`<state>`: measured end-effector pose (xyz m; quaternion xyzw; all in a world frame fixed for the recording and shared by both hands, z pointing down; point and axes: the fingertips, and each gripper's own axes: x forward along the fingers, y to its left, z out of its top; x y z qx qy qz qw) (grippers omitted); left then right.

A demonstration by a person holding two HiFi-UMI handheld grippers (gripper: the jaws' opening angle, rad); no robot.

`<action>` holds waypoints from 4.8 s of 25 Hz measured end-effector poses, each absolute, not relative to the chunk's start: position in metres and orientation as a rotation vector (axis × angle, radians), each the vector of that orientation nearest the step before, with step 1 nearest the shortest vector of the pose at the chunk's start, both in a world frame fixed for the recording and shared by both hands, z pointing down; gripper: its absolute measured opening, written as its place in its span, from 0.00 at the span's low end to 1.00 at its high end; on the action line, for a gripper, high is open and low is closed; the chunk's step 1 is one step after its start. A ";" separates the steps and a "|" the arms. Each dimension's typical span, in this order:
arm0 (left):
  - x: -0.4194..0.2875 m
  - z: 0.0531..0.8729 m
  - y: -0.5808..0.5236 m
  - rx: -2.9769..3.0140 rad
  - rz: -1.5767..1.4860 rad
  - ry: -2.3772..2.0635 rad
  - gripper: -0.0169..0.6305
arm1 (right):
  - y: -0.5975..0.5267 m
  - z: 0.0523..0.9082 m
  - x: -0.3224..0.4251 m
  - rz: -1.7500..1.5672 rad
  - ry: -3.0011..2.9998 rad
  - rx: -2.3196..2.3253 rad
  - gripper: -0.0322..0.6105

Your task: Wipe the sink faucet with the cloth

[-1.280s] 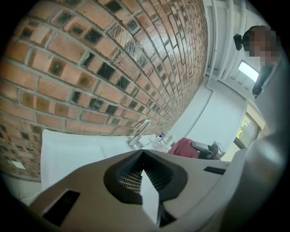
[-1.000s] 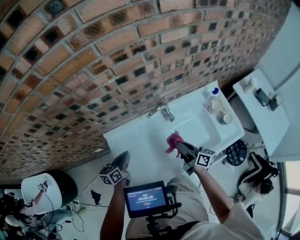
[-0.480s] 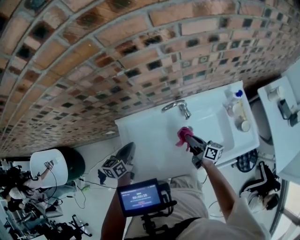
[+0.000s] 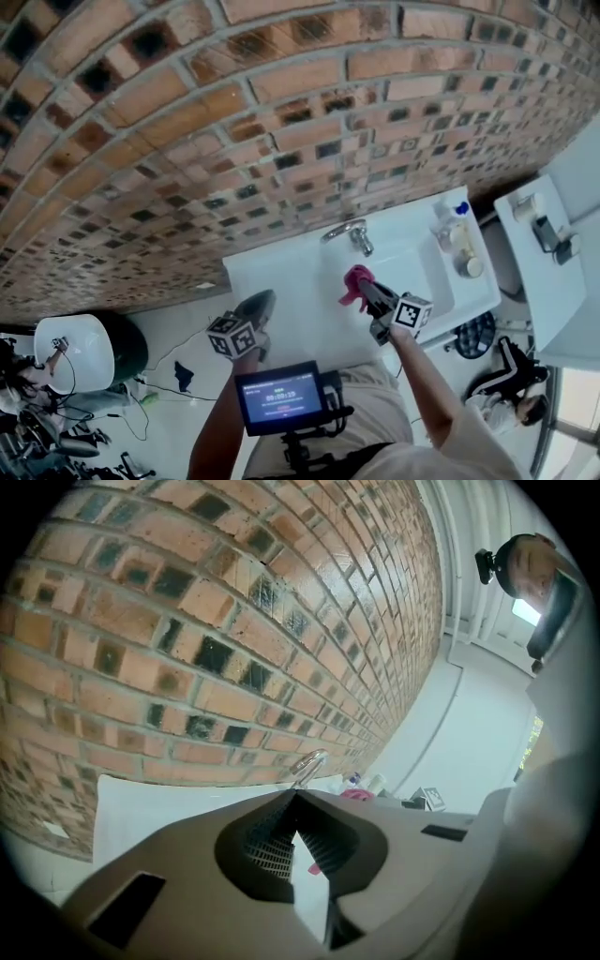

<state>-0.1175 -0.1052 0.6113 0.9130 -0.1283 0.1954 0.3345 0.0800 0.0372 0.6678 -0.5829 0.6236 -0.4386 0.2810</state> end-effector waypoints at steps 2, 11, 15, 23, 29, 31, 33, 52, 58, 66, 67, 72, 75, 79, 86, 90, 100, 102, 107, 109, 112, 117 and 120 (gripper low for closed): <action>-0.109 0.611 -0.108 2.397 0.512 -0.303 0.03 | 0.034 0.662 0.081 -1.153 1.659 -1.569 0.08; -0.071 0.609 -0.103 2.437 0.557 -0.199 0.03 | 0.026 0.668 0.090 -1.142 1.637 -1.628 0.08; -0.059 0.615 -0.100 2.437 0.609 -0.194 0.03 | 0.011 0.685 0.100 -1.150 1.604 -1.601 0.08; -0.042 0.629 -0.100 2.423 0.703 -0.216 0.03 | -0.045 0.722 0.101 -1.067 1.772 -1.721 0.08; -0.044 0.629 -0.104 2.413 0.726 -0.260 0.03 | -0.093 0.726 0.071 -0.812 2.161 -1.966 0.08; -0.048 0.630 -0.105 2.406 0.731 -0.275 0.03 | -0.102 0.723 0.062 -0.725 2.257 -2.047 0.08; -0.053 0.631 -0.108 2.401 0.734 -0.299 0.03 | -0.109 0.721 0.058 -0.622 2.325 -2.127 0.08; -0.077 0.627 -0.097 2.395 0.720 -0.371 0.03 | -0.100 0.692 0.075 0.232 2.507 -2.659 0.08; -0.079 0.626 -0.090 2.397 0.725 -0.375 0.03 | -0.104 0.678 0.093 -0.014 2.291 -2.643 0.08; -0.076 0.624 -0.080 2.408 0.735 -0.366 0.03 | -0.107 0.668 0.124 -0.368 1.960 -2.601 0.08; -0.076 0.624 -0.079 2.409 0.735 -0.366 0.03 | -0.106 0.667 0.131 -0.416 1.896 -2.589 0.08; -0.075 0.621 -0.075 2.413 0.731 -0.360 0.03 | -0.097 0.668 0.152 -0.611 1.671 -2.522 0.08; -0.077 0.621 -0.076 2.415 0.737 -0.365 0.03 | -0.092 0.673 0.160 -0.680 1.587 -2.514 0.08; -0.079 0.620 -0.075 2.416 0.733 -0.367 0.03 | -0.082 0.682 0.171 -0.744 1.509 -2.546 0.08; -0.087 0.623 -0.073 2.409 0.721 -0.371 0.03 | -0.079 0.706 0.181 -0.916 1.320 -2.519 0.08; -0.089 0.623 -0.074 2.409 0.715 -0.364 0.03 | -0.080 0.712 0.185 -0.994 1.206 -2.486 0.08; -0.097 0.620 -0.084 2.411 0.672 -0.360 0.03 | -0.083 0.733 0.187 -1.097 1.163 -2.480 0.08; -0.096 0.619 -0.084 2.412 0.658 -0.351 0.03 | -0.084 0.737 0.189 -1.148 1.134 -2.503 0.08; -0.106 0.615 -0.087 2.404 0.625 -0.352 0.03 | -0.083 0.759 0.184 -1.264 1.094 -2.576 0.08; -0.113 0.616 -0.089 2.398 0.619 -0.359 0.03 | -0.085 0.762 0.178 -1.235 1.144 -2.671 0.08; -0.124 0.618 -0.095 2.395 0.623 -0.366 0.03 | -0.087 0.773 0.168 -1.183 1.202 -2.825 0.08; -0.145 0.620 -0.100 2.379 0.621 -0.380 0.03 | -0.079 0.786 0.162 -1.109 1.214 -2.950 0.10; -0.157 0.626 -0.103 2.364 0.633 -0.384 0.03 | -0.080 0.786 0.165 -1.100 1.153 -2.990 0.10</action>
